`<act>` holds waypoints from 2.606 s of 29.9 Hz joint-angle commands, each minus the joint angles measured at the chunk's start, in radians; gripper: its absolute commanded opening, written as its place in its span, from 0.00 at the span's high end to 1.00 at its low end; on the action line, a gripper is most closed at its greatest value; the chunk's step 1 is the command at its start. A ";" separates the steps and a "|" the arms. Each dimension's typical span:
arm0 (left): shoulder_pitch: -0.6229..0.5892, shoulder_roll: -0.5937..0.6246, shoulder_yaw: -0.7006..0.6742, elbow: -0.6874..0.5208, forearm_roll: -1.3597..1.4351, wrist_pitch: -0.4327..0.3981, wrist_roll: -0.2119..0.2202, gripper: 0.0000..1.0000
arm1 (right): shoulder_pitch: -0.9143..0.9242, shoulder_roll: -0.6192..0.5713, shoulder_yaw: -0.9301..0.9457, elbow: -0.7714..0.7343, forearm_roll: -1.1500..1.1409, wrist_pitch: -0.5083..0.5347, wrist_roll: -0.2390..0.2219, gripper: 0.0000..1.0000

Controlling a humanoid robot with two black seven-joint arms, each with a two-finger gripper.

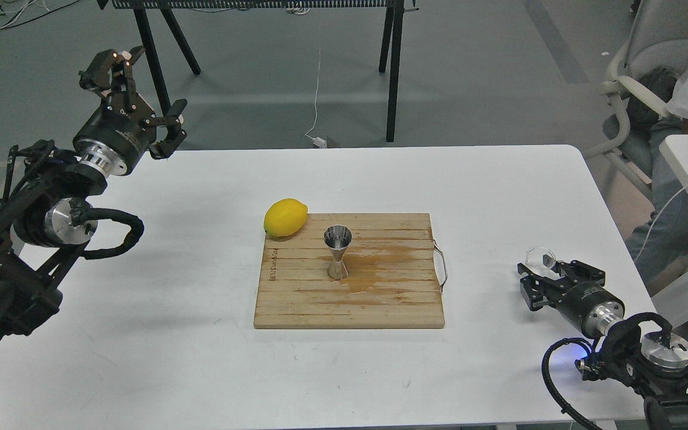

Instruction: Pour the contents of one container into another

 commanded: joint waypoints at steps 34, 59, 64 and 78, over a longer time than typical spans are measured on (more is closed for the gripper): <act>0.000 0.001 0.000 -0.002 0.000 0.000 -0.001 0.00 | -0.041 -0.031 -0.003 0.088 -0.002 0.007 0.004 0.03; -0.012 -0.051 -0.123 0.098 -0.069 -0.038 -0.003 0.00 | 0.152 -0.230 0.015 0.126 -0.198 0.367 0.190 0.00; -0.061 -0.073 -0.164 0.208 -0.141 -0.087 -0.003 0.00 | 0.315 -0.212 -0.009 -0.016 -0.230 0.367 0.245 0.00; -0.104 -0.074 -0.163 0.290 -0.238 -0.178 -0.005 0.00 | 0.720 -0.026 -0.247 -0.543 -0.243 0.367 0.248 0.00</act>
